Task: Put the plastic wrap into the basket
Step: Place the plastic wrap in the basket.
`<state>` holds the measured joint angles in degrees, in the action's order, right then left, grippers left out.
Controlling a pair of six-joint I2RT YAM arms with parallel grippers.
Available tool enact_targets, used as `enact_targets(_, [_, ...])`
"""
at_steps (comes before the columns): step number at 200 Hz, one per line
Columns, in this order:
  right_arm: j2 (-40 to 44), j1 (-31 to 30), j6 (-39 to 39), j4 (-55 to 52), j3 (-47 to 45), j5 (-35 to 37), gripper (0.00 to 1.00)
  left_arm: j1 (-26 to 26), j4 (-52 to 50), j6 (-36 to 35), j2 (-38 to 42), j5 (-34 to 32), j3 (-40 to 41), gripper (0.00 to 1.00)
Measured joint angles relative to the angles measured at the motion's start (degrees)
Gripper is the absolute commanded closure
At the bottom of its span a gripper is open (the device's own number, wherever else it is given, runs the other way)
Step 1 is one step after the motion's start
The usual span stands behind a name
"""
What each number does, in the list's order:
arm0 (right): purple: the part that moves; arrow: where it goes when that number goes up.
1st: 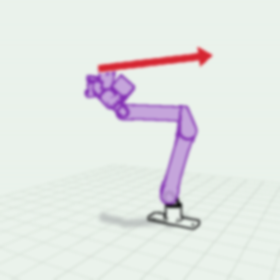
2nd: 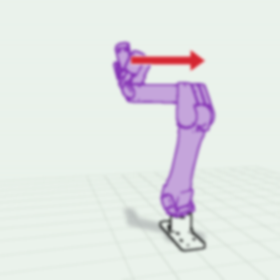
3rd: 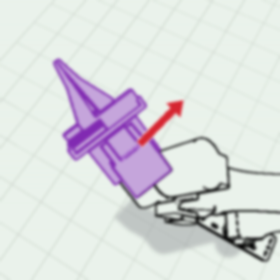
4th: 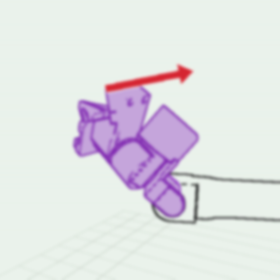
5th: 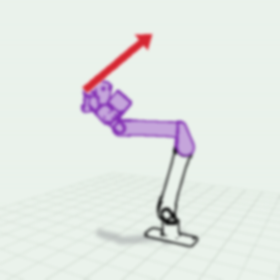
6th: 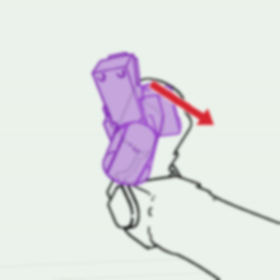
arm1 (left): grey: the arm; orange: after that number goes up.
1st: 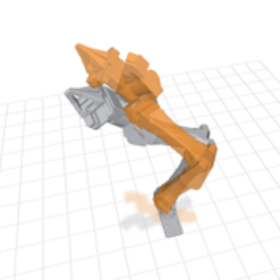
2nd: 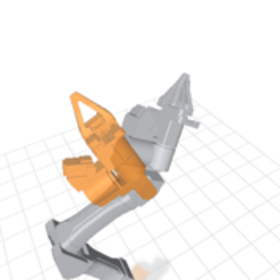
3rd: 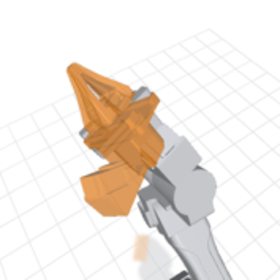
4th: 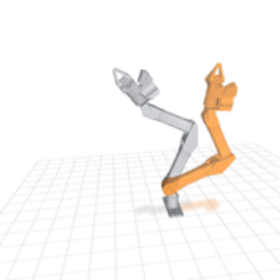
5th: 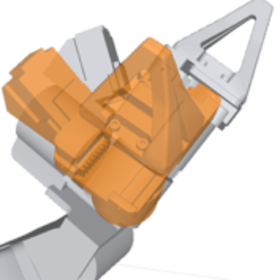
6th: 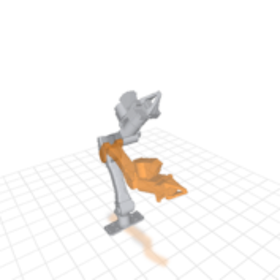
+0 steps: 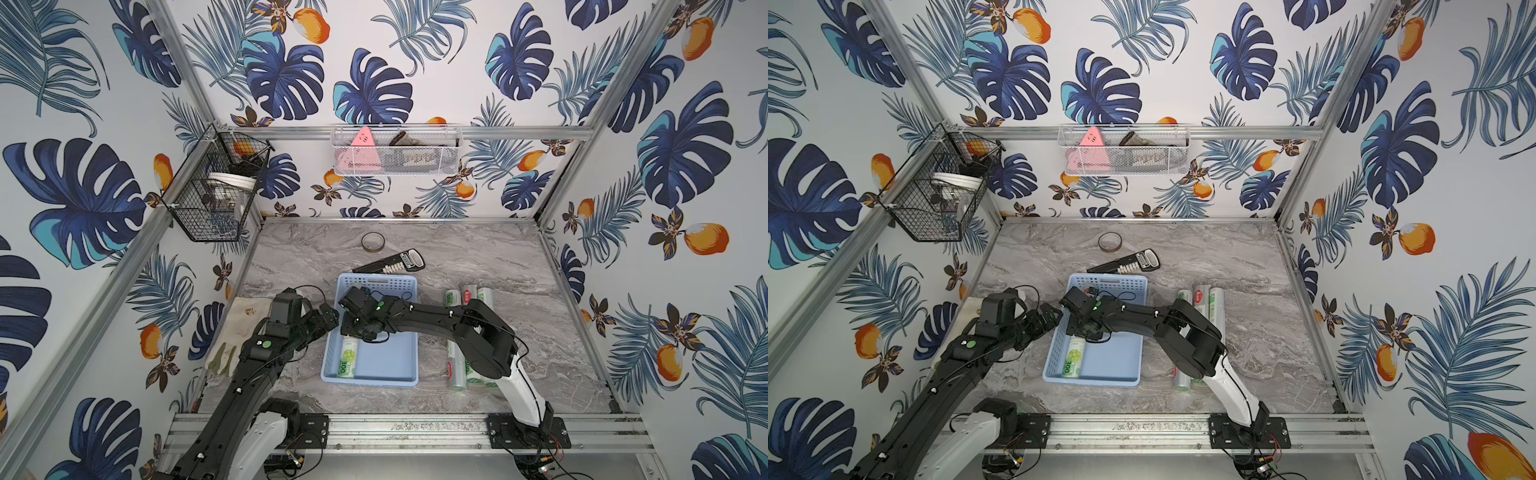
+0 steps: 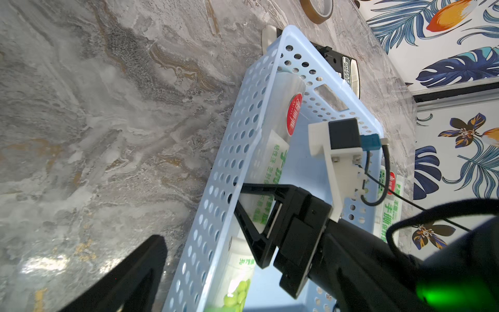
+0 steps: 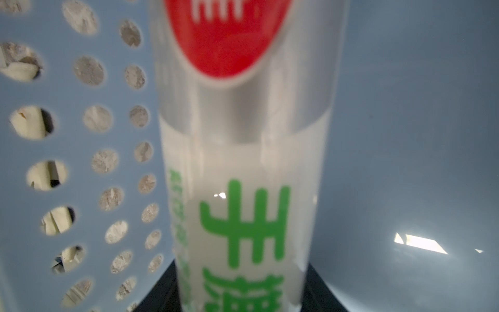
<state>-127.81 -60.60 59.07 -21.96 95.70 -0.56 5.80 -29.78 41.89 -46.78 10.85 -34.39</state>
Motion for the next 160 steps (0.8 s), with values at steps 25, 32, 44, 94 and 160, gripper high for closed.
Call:
enact_targets(25, [-0.04, 0.0, 0.0, 0.44, 0.0, -0.15, 0.41, 0.0, -0.02, 0.0, 0.02, 0.0, -0.02, 0.01])
enact_targets(32, [-0.04, 0.02, 0.0, 0.5, -0.02, -0.17, 0.4, 0.0, -0.04, 0.0, 0.11, 0.0, -0.02, 0.01])
enact_targets(44, [-0.02, 0.07, 0.02, 1.09, -0.13, -0.35, 0.39, 0.0, -0.07, 0.0, 0.35, 0.0, -0.02, 0.01])
enact_targets(94, [2.08, 0.07, 0.31, 1.7, -1.88, -0.33, 0.38, 0.0, -0.46, 0.0, 0.5, 0.0, -0.46, 0.01])
enact_targets(160, [8.9, 0.07, 0.2, 3.39, -6.36, 0.11, 0.37, 0.0, -0.68, -0.04, 1.4, 0.61, -2.03, 0.01])
